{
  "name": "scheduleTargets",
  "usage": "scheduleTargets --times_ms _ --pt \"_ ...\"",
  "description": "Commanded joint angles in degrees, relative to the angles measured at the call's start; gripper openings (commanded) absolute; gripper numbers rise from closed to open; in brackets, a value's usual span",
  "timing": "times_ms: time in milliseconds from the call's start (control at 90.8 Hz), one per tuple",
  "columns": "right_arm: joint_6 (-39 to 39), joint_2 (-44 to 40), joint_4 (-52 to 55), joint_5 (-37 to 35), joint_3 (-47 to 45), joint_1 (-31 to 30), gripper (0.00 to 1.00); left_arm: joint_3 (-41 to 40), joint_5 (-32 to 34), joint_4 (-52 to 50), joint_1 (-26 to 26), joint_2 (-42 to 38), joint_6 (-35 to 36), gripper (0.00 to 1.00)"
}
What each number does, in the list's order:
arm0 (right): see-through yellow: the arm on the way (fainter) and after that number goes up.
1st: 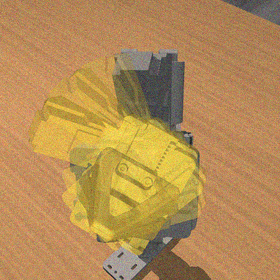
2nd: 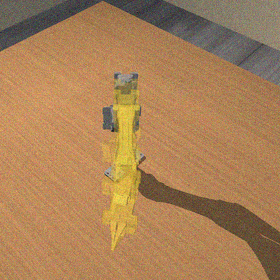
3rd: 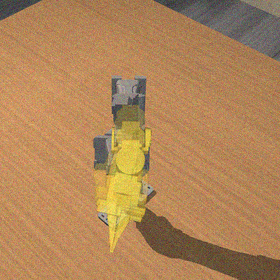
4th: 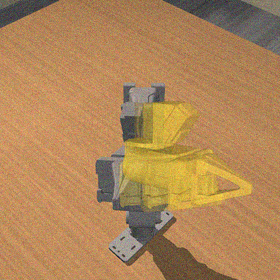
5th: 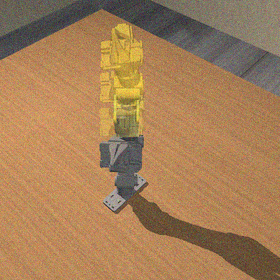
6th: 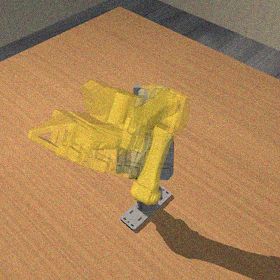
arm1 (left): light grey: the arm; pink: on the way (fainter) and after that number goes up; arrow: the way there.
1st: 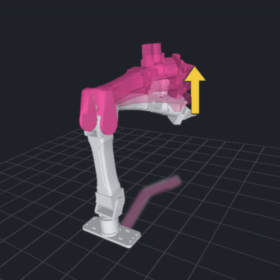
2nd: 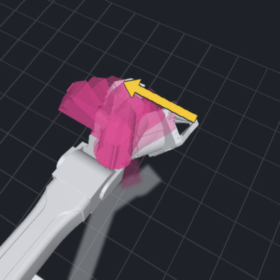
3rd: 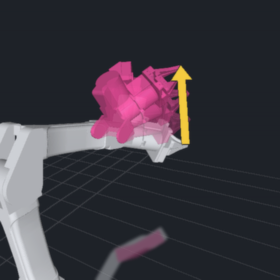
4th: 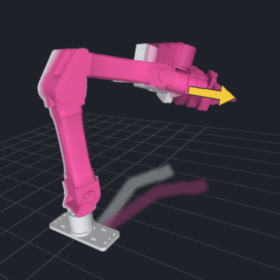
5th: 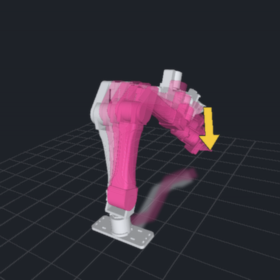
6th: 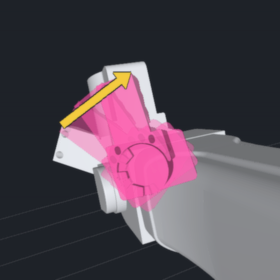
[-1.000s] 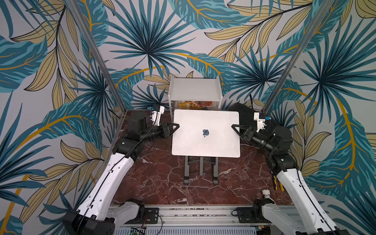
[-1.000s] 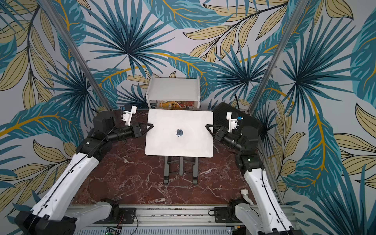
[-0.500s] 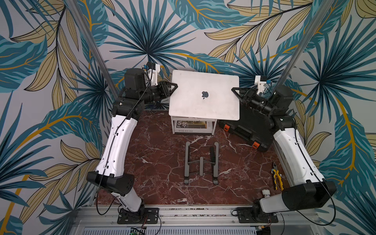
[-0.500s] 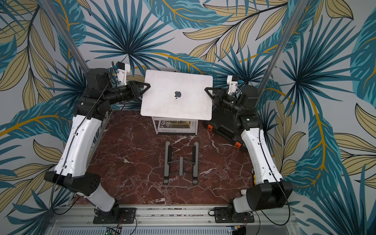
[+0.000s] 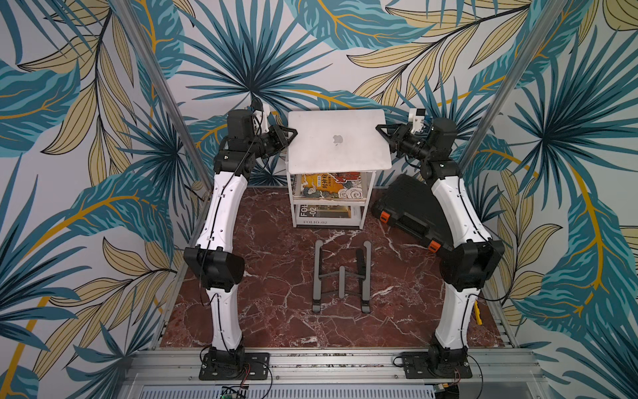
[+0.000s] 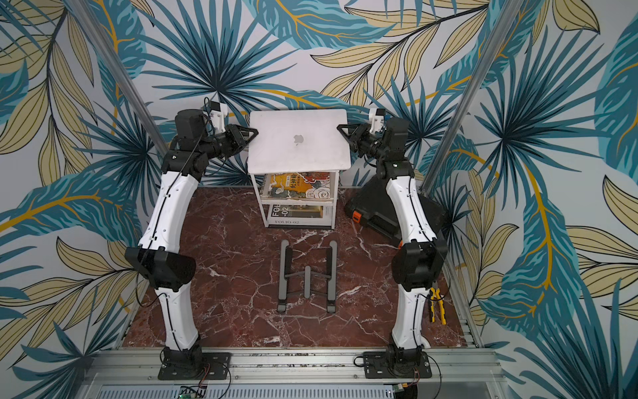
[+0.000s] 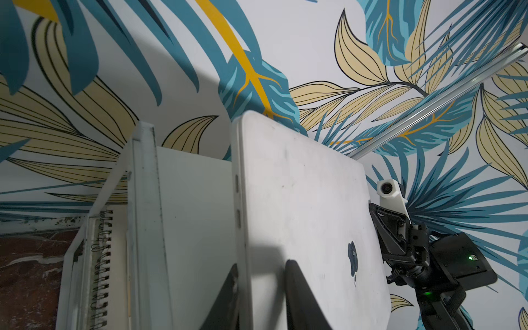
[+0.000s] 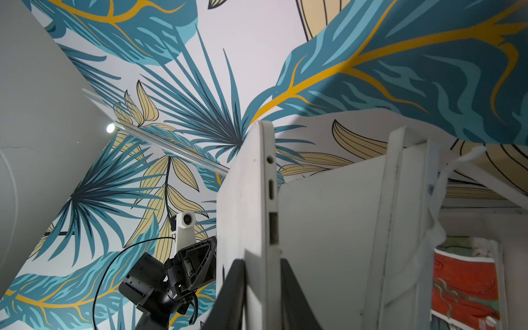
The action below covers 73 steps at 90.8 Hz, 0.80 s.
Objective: Close the laptop lid and set it aside
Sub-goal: Place the laptop on the shelf.
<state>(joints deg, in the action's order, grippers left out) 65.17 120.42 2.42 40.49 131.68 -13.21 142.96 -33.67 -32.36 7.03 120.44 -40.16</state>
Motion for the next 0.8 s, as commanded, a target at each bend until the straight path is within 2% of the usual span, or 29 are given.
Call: scheduleTargets --times_ms 0,176,242,507,793 --pt "1.04 -0.07 -3.89 -2.1 4.37 -1.81 0.0 3.32 -0.68 7.31 0.77 1.3 3.83 0.31" --pt "1.19 2.35 -4.34 -2.72 4.07 -1.99 0.0 4.35 -1.02 9.81 -0.98 4.18 1.84 0.33" --pt "0.68 2.7 -3.88 -3.26 3.9 -1.99 0.0 4.29 -1.68 11.16 -1.35 4.89 1.49 0.36" --pt "-0.15 4.3 -2.89 -5.27 3.24 -1.3 0.0 4.06 -4.18 15.74 -2.27 5.07 1.37 0.66" --pt "1.01 3.47 -2.5 -7.83 0.34 1.68 0.0 3.31 -3.21 17.3 -3.34 1.66 1.94 0.7"
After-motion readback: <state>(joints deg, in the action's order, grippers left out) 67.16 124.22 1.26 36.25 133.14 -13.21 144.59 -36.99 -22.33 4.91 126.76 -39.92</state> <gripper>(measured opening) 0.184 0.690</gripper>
